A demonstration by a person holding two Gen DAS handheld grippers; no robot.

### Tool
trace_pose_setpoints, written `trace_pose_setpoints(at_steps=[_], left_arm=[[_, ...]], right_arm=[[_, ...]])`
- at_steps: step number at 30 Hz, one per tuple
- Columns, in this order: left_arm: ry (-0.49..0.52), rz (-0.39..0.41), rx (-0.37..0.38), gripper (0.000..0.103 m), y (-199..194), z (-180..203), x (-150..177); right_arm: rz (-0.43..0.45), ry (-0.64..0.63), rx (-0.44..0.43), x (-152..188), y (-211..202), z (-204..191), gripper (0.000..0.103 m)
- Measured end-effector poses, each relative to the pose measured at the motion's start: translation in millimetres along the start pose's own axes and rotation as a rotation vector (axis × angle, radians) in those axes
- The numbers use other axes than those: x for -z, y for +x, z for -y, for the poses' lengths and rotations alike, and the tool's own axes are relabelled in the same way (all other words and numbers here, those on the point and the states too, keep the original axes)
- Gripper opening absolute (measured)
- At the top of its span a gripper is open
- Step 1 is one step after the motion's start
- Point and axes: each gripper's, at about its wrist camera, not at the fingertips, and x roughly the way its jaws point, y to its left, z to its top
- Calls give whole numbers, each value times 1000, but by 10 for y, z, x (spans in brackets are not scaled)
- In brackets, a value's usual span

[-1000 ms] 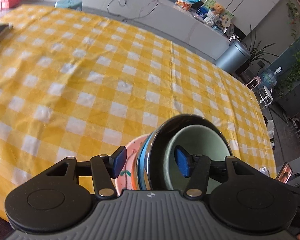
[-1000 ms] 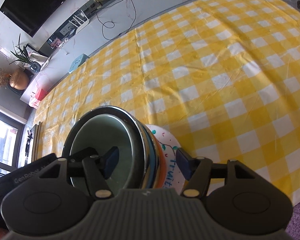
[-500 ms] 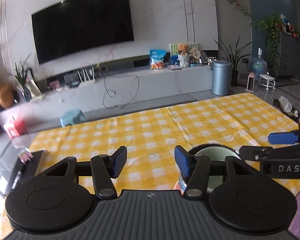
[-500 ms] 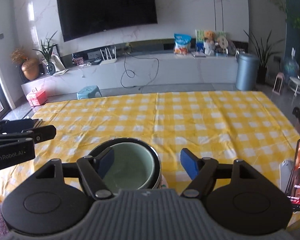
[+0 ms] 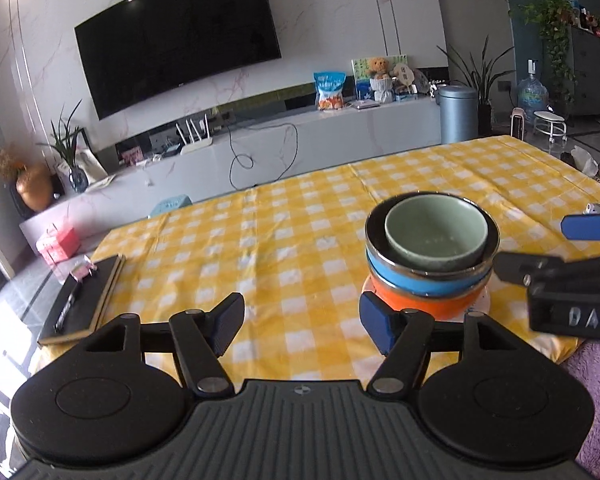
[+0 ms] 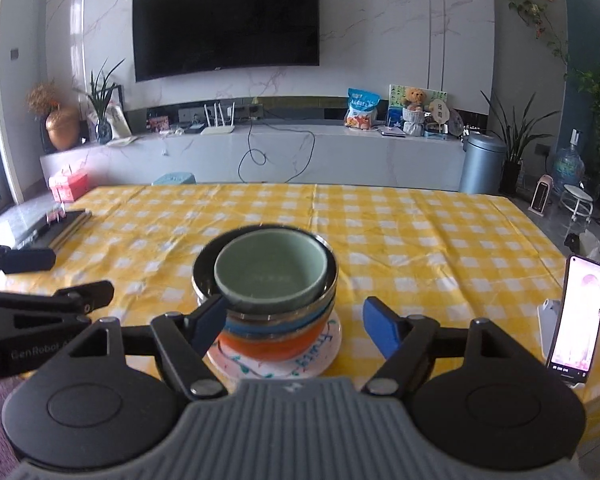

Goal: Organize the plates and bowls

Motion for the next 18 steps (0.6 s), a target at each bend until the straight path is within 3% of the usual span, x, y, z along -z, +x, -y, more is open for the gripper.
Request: trace_pose_setpoints(at_steps=[10, 18], left_arm=[[-6, -82, -16, 82, 101, 101, 253], [-11, -153, -16, 82, 201, 149, 359]], right_arm=[[-42, 14, 48, 282, 54, -31, 78], [-87, -9, 27, 383, 133, -106, 80]])
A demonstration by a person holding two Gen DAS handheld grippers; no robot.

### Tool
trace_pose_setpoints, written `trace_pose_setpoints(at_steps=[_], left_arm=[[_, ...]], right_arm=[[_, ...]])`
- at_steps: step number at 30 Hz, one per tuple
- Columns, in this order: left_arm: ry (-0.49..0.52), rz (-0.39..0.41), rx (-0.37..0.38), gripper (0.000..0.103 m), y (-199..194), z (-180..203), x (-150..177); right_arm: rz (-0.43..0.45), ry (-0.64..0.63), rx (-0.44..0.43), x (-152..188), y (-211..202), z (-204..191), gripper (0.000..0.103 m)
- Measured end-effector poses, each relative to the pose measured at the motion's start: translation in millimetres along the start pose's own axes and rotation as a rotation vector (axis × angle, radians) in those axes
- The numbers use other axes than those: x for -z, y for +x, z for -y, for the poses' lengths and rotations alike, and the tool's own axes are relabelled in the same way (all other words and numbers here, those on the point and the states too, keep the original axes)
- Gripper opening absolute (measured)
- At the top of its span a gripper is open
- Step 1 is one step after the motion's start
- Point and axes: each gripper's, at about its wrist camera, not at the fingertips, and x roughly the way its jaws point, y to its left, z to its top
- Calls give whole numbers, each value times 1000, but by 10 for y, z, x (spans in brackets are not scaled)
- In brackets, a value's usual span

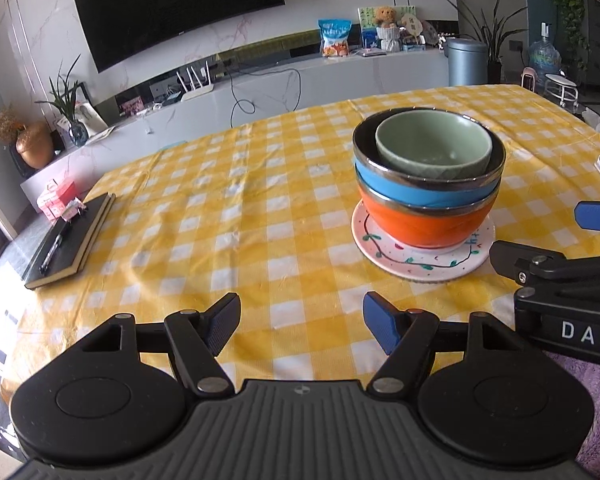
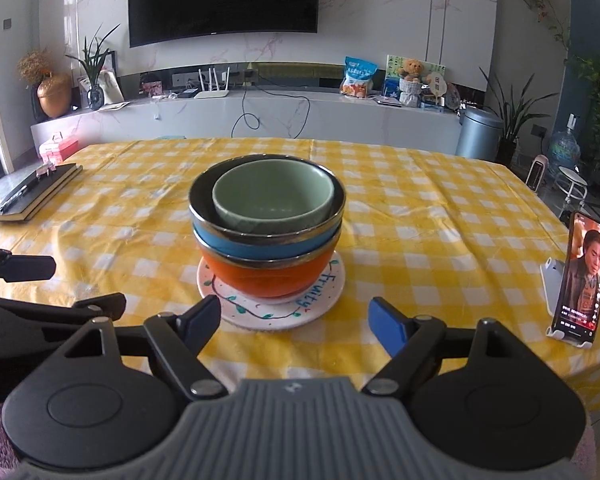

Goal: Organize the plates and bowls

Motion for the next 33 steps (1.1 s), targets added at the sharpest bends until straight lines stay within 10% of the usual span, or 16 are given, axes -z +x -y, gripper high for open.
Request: trace_pose_setpoints(at_steps=[33], left_arm=[[-22, 23, -17, 83, -68, -32, -28]], right_arm=[[-12, 9, -8, 30, 18, 25, 80]])
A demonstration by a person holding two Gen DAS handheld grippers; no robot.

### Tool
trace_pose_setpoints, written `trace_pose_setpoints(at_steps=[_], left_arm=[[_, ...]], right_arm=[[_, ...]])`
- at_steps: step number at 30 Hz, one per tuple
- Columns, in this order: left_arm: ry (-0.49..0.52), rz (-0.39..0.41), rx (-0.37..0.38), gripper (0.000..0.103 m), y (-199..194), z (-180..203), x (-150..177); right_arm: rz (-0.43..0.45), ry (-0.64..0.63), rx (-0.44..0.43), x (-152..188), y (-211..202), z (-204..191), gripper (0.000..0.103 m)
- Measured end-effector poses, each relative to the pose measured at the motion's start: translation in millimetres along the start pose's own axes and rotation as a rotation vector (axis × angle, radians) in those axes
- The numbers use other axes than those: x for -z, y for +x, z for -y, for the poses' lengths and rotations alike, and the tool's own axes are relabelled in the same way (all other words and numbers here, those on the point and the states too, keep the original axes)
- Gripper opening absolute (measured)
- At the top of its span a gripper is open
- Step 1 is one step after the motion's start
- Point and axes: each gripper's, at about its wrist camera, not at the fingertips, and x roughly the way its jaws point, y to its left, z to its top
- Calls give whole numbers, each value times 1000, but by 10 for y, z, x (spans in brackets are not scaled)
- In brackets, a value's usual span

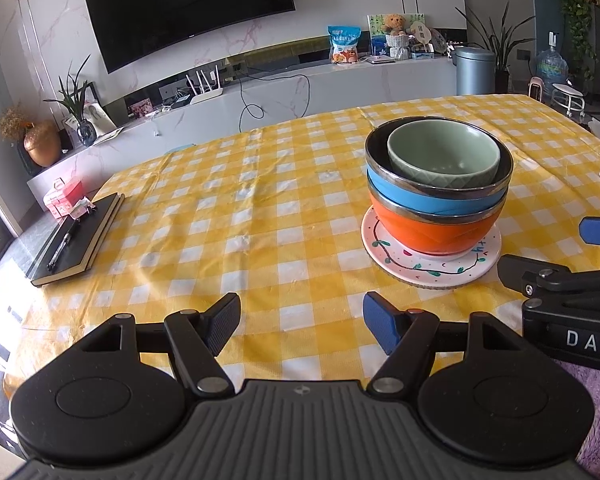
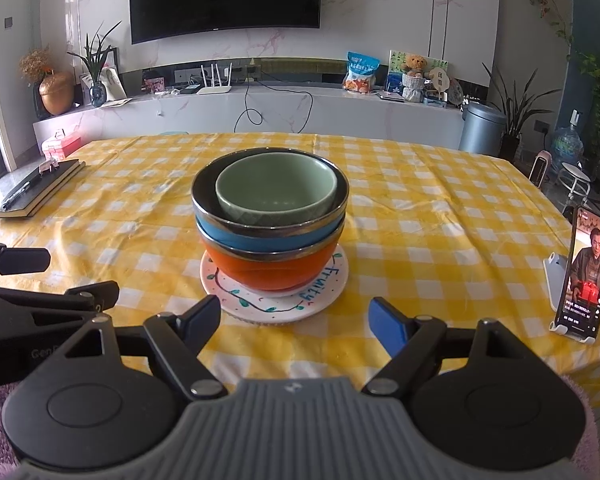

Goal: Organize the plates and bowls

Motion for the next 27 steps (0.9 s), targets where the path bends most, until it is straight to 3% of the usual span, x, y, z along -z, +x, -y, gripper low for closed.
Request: trace_pose_setpoints(at_steps=[27], left_arm=[[-31, -9, -9, 82, -37, -34, 55]], right_arm=[[7, -22, -16, 29, -46, -65, 80]])
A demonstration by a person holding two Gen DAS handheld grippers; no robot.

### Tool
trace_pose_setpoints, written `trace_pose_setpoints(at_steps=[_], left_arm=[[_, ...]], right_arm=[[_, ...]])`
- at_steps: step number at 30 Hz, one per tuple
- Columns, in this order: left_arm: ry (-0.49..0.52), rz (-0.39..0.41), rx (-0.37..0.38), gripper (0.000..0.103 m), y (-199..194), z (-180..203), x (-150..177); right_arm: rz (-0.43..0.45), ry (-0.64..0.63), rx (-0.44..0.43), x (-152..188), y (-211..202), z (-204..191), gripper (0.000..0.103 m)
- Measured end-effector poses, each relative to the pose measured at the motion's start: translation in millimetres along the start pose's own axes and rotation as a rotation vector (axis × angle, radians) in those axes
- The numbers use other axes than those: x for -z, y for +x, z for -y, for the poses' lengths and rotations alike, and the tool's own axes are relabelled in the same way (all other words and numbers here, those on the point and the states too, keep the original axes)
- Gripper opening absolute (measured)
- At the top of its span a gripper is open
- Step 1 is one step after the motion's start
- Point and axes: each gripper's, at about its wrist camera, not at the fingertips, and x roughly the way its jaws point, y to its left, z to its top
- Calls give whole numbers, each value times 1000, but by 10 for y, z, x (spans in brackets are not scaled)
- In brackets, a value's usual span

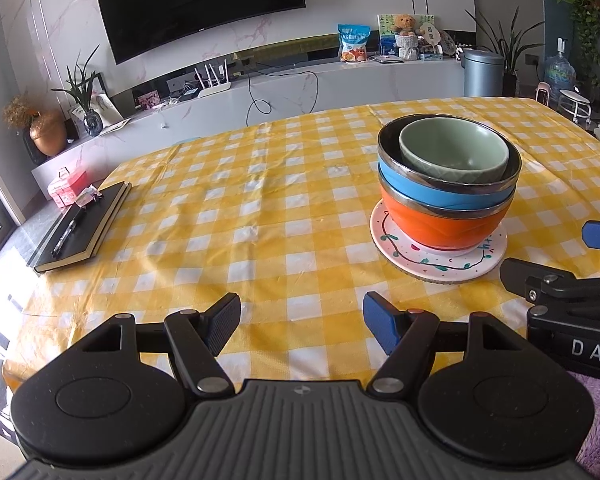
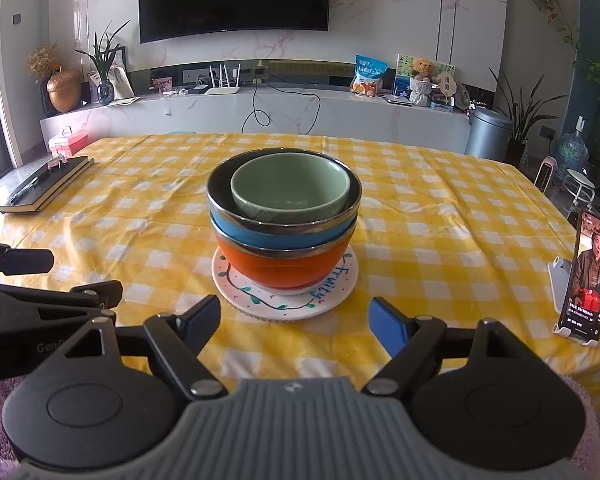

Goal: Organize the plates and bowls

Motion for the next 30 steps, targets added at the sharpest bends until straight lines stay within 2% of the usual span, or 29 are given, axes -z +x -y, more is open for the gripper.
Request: trace_pose_setpoints(at_steps=[30], left_arm=[[-3, 3, 14, 82, -39, 3, -2]], right_arm=[[-19, 1, -5, 25, 44, -10, 80]])
